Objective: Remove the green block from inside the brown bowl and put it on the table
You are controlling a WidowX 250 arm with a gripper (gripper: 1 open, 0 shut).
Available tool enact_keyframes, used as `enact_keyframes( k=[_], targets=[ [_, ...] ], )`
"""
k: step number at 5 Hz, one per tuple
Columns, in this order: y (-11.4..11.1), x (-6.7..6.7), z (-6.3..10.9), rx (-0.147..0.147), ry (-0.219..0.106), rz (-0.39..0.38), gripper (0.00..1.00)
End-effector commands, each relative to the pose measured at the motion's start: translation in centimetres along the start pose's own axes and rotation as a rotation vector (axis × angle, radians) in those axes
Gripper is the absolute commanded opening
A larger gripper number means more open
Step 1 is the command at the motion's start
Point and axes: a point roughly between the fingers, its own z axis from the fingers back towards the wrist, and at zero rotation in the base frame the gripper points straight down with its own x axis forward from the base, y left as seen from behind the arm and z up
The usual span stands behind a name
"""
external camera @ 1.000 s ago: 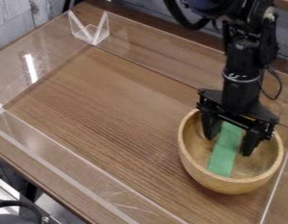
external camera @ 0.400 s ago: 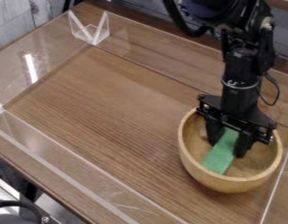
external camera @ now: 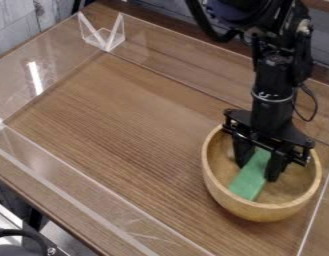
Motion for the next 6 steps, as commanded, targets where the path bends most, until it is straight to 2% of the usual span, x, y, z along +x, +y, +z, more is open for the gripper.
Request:
enact_keyframes(
  k=[1,6],
  targets=[
    [0.0,0.7,2.0,-0.012,-0.058,0.006,0.0],
    [0.3,0.5,3.7,-0.013,-0.038,0.02,0.0]
  ],
)
